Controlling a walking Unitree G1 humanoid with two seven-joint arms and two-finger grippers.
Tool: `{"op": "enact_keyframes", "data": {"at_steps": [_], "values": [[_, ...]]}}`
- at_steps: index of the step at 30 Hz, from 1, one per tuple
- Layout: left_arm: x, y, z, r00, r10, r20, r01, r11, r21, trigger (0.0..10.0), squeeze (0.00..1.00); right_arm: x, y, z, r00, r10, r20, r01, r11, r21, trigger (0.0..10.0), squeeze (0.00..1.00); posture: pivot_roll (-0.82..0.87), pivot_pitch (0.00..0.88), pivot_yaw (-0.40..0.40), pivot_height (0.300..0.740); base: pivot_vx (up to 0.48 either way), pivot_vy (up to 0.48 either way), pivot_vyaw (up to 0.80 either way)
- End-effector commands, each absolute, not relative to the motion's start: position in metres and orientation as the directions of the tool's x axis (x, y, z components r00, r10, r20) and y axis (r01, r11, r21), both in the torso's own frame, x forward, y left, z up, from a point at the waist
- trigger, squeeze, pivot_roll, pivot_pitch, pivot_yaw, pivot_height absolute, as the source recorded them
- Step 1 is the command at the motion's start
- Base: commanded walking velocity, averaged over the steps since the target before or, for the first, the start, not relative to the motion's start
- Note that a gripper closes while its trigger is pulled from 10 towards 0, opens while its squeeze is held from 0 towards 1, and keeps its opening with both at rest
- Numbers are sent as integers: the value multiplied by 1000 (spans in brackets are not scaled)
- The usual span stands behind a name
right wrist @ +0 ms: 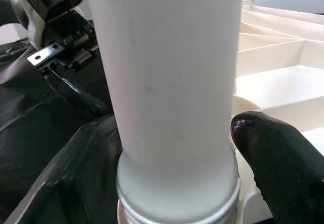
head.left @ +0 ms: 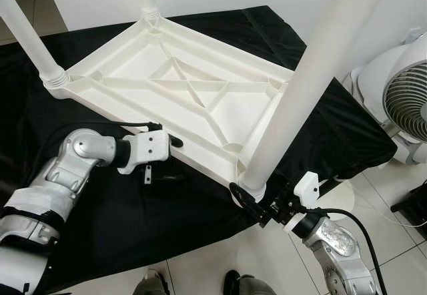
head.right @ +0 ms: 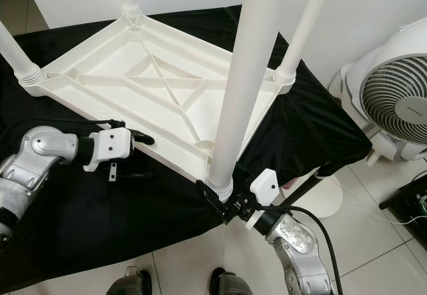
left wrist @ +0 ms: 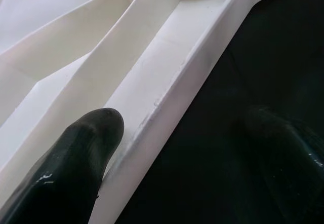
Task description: Building children table
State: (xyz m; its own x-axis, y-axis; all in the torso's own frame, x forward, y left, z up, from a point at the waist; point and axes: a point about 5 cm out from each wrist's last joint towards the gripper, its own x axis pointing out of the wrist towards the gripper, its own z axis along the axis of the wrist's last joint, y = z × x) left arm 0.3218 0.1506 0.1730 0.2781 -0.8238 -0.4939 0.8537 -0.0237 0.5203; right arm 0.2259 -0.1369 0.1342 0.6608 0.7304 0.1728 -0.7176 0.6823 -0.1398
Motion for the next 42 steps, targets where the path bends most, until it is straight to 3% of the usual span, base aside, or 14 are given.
{"op": "enact_keyframes", "data": {"at_steps": [1, 6, 7, 9, 10, 11, 12, 15, 17, 24, 34, 38, 42], "values": [[322, 151, 161, 242, -802, -547, 881, -55, 470, 10000, 0, 224, -137, 131, 662, 732, 162, -719, 681, -140, 10000, 0, 45, 171, 4, 740, 0, 0, 0], [329, 150, 160, 251, -801, -544, 889, -32, 457, 10000, 0, 223, -138, 132, 664, 729, 164, -717, 684, -135, 10000, 0, 39, 166, 10, 740, 0, 0, 0], [334, 150, 161, 260, -801, -539, 895, -10, 447, 8667, 0, 222, -138, 131, 667, 727, 165, -715, 686, -133, 10000, 0, 38, 163, 11, 740, 0, 0, 0], [337, 150, 161, 266, -801, -536, 898, 4, 439, 8667, 0, 222, -137, 131, 669, 725, 165, -714, 688, -132, 10000, 0, 37, 162, 13, 740, 0, 0, 0], [341, 151, 161, 275, -797, -538, 903, 22, 429, 2863, 0, 222, -137, 131, 669, 725, 166, -713, 688, -131, 10000, 0, 35, 159, 15, 740, 0, 0, 0], [341, 151, 161, 275, -797, -538, 903, 22, 429, 2863, 0, 222, -137, 131, 669, 725, 166, -713, 688, -131, 10000, 0, 35, 159, 15, 740, 0, 0, 0], [342, 152, 161, 279, -794, -539, 906, 32, 422, 0, 0, 222, -136, 131, 669, 725, 167, -714, 688, -131, 10000, 0, 35, 159, 15, 740, 0, 0, 0], [344, 154, 159, 285, -788, -545, 908, 40, 417, 0, 0, 222, -136, 131, 668, 725, 168, -714, 688, -131, 10000, 0, 33, 156, 17, 740, 0, 0, 0], [349, 164, 155, 314, -774, -550, 921, 107, 374, 0, 0, 223, -137, 131, 674, 718, 172, -706, 695, -135, 10000, 0, 29, 145, 25, 740, 0, 0, 0], [349, 176, 152, 338, -757, -560, 922, 145, 360, 0, 0, 224, -138, 131, 679, 714, 172, -701, 700, -136, 10000, 0, 32, 137, 26, 740, 0, 0, 0], [345, 207, 145, 442, -726, -527, 892, 290, 347, 0, 0, 226, -136, 131, 682, 709, 181, -698, 704, -129, 10000, 0, 46, 136, 16, 740, 0, 0, 0], [338, 228, 142, 498, -705, -505, 866, 370, 337, 0, 0, 234, -143, 136, 751, 620, 228, -608, 783, -127, 10000, 0, 48, 142, 9, 740, 0, 0, 0], [329, 238, 141, 529, -708, -467, 848, 416, 329, 0, 0, 246, -154, 143, 859, 418, 297, -414, 907, -77, 10000, 0, 57, 148, 1, 740, 0, 0, 0]]}}
